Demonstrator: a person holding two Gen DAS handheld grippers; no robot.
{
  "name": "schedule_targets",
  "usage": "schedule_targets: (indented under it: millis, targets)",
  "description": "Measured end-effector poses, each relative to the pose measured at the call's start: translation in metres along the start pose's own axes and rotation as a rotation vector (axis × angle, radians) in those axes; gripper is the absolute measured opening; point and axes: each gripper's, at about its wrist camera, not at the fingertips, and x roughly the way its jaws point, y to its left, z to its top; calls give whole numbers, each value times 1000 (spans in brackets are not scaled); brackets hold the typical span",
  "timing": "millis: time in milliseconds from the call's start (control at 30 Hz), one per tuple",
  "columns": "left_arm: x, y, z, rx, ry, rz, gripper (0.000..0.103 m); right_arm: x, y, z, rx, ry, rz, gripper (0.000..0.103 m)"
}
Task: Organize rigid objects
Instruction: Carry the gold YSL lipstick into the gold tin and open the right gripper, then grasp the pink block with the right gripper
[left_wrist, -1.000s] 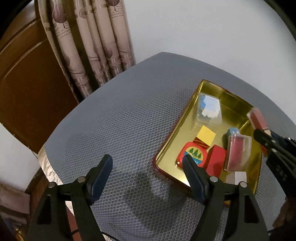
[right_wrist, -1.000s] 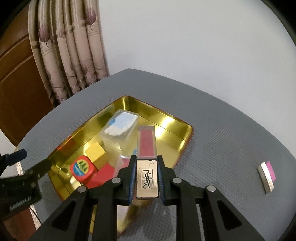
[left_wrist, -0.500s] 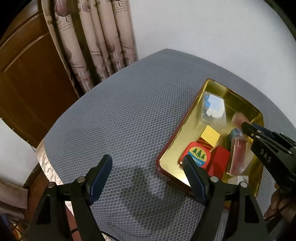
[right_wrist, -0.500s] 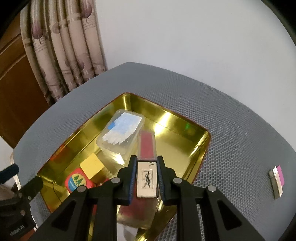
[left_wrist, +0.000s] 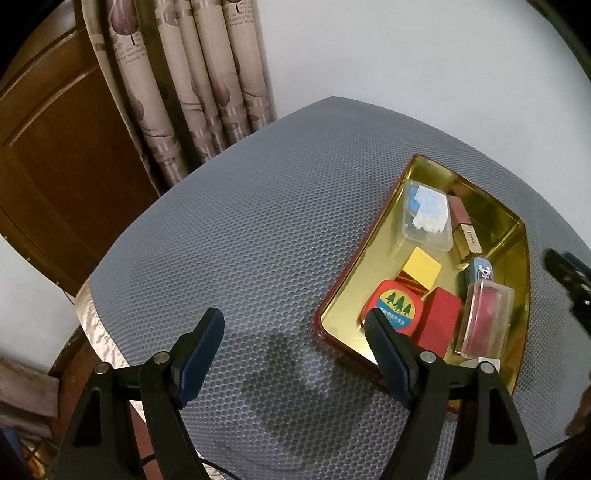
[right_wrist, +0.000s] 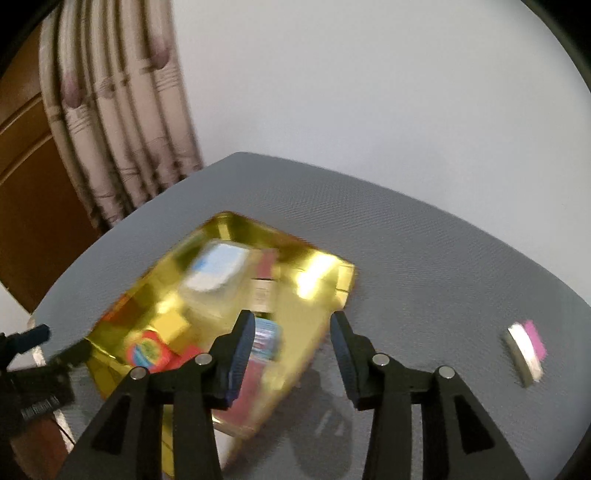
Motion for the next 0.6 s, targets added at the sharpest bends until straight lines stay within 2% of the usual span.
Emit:
schedule_targets:
  millis: [267,467,600]
  targets:
    - [-1,-3,-2,20,-14,14,76,-22,-121,-24,135,-6,-183,43]
    - [-3,-9,-4,40,-36,24,76,-22,-206,-41,212,13,-312,43]
    - [-3,-11,-6,52,-55,34,76,-15,-245,-51,235,26,-346,43]
